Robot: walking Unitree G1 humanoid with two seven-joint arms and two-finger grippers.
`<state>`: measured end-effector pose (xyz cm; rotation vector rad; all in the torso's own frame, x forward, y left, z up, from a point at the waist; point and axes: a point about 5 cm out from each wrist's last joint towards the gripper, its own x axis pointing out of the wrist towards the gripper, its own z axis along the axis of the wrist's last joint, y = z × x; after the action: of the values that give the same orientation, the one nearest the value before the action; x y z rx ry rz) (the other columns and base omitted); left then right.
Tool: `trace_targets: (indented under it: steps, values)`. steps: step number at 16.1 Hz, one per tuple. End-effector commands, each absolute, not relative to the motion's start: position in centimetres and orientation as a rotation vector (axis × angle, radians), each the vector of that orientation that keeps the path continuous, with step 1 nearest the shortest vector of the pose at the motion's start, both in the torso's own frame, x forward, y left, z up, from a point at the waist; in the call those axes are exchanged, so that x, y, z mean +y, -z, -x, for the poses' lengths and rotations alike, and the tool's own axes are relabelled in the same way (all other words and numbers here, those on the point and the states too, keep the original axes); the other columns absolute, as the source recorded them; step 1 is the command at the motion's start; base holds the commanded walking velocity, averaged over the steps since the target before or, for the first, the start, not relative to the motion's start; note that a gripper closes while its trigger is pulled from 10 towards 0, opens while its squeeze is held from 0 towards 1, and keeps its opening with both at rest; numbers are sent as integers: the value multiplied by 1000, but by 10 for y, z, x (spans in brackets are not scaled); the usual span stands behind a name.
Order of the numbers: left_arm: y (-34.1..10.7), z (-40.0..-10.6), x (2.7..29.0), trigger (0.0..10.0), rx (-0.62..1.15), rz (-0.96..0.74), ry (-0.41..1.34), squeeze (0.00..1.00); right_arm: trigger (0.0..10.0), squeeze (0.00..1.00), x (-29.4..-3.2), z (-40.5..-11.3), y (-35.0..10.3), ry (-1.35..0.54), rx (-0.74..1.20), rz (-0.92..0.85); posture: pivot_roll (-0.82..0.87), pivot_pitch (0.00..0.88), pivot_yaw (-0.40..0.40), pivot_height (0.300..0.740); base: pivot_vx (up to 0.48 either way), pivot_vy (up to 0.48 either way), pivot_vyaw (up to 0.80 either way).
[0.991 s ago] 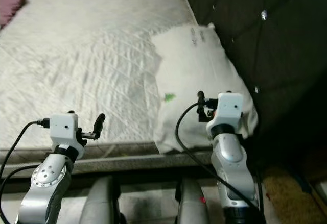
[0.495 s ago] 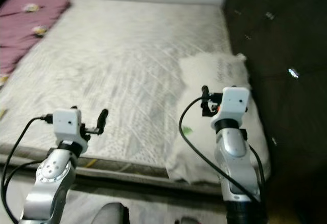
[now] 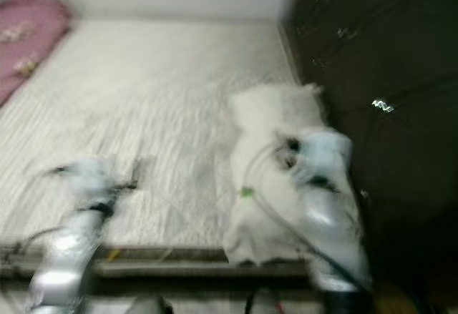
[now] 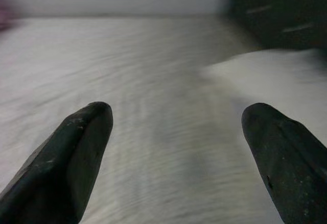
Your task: Clean up the room
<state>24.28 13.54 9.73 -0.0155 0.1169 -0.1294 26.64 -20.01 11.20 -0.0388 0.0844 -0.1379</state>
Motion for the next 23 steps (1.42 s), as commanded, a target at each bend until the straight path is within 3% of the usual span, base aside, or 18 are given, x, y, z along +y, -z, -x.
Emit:
trace_targets:
  steps: [1,15,20,23]
  values:
    - [-99,-241,152,10000,115,-13,86,0,10000,0,-179,-274,-124,72,30,6,7,0,-1,740,0,480,-450]
    - [-99,-243,153,10000,115,-2,81,0,10000,0,-175,-275,-122,27,34,29,7,0,0,740,0,480,0]
    - [-100,-243,153,10000,115,-4,80,0,10000,0,-173,-275,-122,18,29,36,7,0,1,740,0,480,729]
    - [-100,-243,153,10000,117,-3,78,0,10000,0,-174,-275,-120,33,39,29,9,0,0,740,0,480,0]
